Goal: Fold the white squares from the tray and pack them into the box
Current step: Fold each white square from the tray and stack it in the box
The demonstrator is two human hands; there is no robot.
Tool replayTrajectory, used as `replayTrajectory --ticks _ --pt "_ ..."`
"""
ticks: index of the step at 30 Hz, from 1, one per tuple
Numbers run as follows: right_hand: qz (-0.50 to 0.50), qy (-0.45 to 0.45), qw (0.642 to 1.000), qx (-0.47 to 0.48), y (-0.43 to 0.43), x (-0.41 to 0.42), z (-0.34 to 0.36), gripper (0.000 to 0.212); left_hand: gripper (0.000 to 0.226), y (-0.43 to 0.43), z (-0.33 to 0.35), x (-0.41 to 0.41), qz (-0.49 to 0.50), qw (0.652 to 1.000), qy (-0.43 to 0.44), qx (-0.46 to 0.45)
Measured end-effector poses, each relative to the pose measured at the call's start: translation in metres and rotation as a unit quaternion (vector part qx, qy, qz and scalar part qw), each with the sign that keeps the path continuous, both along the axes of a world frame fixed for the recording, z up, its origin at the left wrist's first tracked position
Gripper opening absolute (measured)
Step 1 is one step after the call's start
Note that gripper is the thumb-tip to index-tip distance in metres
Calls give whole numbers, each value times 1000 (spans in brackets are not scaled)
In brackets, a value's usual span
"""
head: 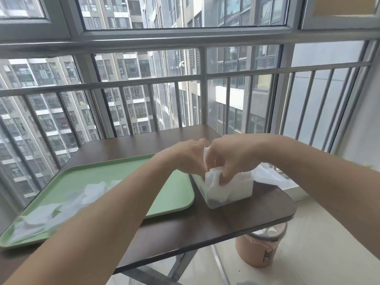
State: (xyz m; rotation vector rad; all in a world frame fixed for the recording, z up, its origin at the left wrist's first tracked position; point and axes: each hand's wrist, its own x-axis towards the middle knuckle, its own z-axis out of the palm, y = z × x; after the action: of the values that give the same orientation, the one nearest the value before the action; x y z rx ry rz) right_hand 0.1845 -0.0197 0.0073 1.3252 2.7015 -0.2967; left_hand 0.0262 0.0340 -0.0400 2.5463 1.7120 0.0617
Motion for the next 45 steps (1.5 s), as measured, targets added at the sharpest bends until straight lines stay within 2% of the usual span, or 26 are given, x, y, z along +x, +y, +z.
replayTrajectory --ticks 2,5,8,10,12,14,16,19,23,25,29,32,37,42,45 --pt "7 -38 999 -19 -1 -1 3 28 76 1 -1 -1 -6 1000 -5 -4" --pt "-3 -52 997 -50 1 2 5 37 85 1 -1 -3 -7 1000 -19 -15" --pt "2 -64 998 -9 -2 -3 -3 26 88 4 -4 -4 -11 1000 -21 -8" --pt "-1 -46 999 25 -4 -8 -11 5 82 7 -5 -3 -10 1000 -26 -10" --pt "-13 -4 999 49 -5 -9 -14 15 76 9 -6 -2 -10 999 -35 -16" --pt "-20 20 998 59 -7 -7 -13 14 79 7 -6 -3 -15 998 -52 -18" --pt "-19 13 998 58 -8 -5 -9 7 94 8 -11 -8 -22 995 -86 -45" --pt "-18 28 998 47 -8 -4 -1 6 116 5 -13 -22 -42 977 -185 -95" --pt "-30 127 990 45 -3 -18 8 10 92 -11 -3 -54 -28 957 -273 -97" --pt "-26 178 983 37 0 -35 8 10 84 -19 1 -81 15 948 -306 -89" --pt "-3 235 972 17 5 -83 5 10 32 -41 2 -141 81 957 -277 -36" --pt "10 245 970 -4 8 -124 -4 11 16 -57 -2 -177 120 957 -265 -9" --pt "20 186 982 -26 22 -183 -28 16 23 -66 -16 -218 145 964 -224 4" --pt "1 102 994 -34 36 -210 -51 48 35 -53 -26 -221 164 975 -150 -27" --pt "-18 77 996 -38 41 -216 -57 61 49 -47 -27 -217 167 973 -143 -68"
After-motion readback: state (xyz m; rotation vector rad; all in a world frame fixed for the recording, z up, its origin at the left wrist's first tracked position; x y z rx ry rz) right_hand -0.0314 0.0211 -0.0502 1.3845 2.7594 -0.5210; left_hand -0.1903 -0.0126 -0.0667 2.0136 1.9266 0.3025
